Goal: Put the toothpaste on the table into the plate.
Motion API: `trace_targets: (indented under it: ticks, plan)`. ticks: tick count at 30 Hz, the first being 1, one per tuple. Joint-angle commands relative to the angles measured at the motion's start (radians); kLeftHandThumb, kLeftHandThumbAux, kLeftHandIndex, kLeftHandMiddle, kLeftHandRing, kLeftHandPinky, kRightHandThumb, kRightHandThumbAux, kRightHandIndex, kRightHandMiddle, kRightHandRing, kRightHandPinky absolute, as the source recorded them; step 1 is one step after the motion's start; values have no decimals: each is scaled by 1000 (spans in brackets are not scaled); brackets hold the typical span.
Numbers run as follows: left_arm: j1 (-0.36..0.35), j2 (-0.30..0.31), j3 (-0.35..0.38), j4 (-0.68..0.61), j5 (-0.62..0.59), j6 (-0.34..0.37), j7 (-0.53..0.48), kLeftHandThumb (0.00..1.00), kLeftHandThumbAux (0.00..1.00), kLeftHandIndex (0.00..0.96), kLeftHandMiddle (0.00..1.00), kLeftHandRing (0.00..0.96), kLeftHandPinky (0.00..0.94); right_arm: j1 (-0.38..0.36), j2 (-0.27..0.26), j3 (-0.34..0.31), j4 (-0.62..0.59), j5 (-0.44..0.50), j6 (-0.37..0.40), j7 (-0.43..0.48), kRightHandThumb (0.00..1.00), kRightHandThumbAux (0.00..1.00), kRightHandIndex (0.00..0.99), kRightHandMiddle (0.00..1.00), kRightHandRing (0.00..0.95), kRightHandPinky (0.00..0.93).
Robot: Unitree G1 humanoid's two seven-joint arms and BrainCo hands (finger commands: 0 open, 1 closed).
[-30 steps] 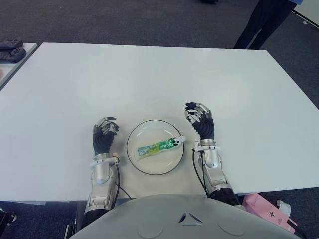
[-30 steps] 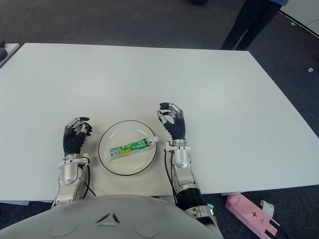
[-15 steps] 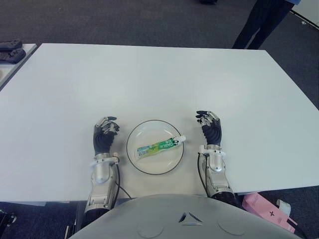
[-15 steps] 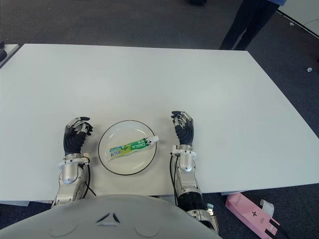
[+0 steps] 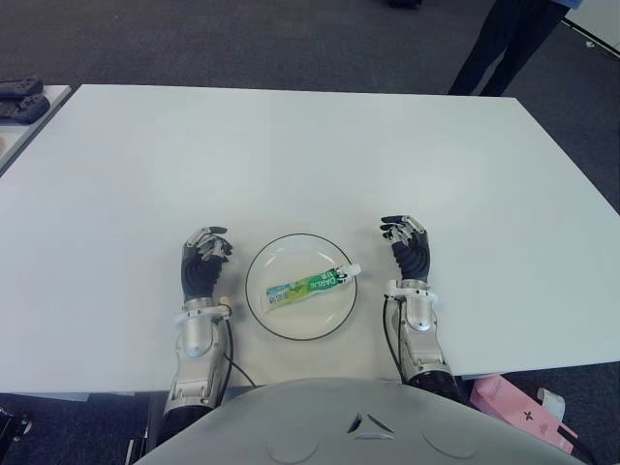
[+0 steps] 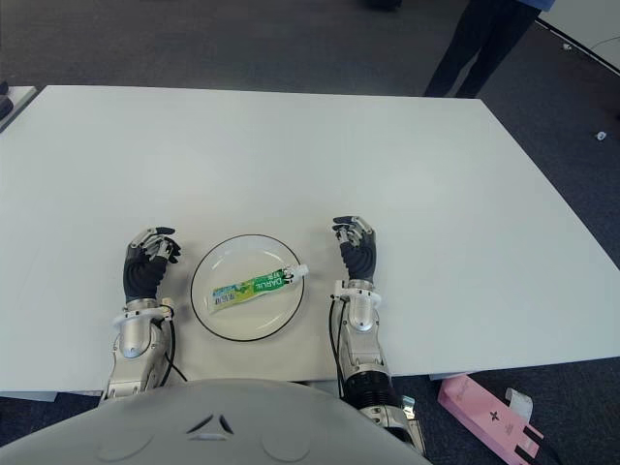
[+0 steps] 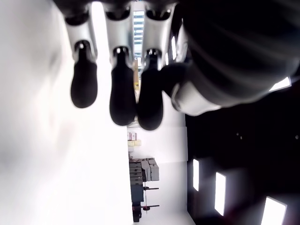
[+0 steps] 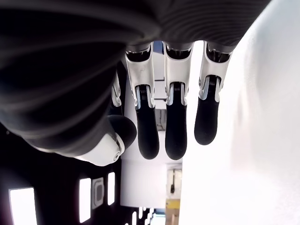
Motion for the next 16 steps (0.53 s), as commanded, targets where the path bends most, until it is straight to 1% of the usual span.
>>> trace_targets:
  ticks: [1, 7, 10, 16]
  plan:
    - [4, 3, -3, 20, 7, 14, -6, 707, 717, 436, 637, 632, 634, 25, 13, -1, -5, 12, 63, 17, 711, 730, 430, 484, 449, 434]
    - [5, -1, -3, 19, 11, 18, -1, 707, 717, 436, 638, 634, 640, 39, 14, -2, -42, 14, 109, 39, 711, 730, 429, 475, 440, 423]
    - [5, -3, -5, 21, 16, 17, 3, 707, 717, 436, 639, 635, 639, 46, 2, -2, -59, 17, 148, 64, 710, 730, 429, 470, 434, 418]
    - [5, -5, -8, 22, 17, 23, -1, 706, 718, 436, 636, 630, 629, 50, -19, 5, -82, 11, 202, 111, 710, 730, 429, 470, 438, 429]
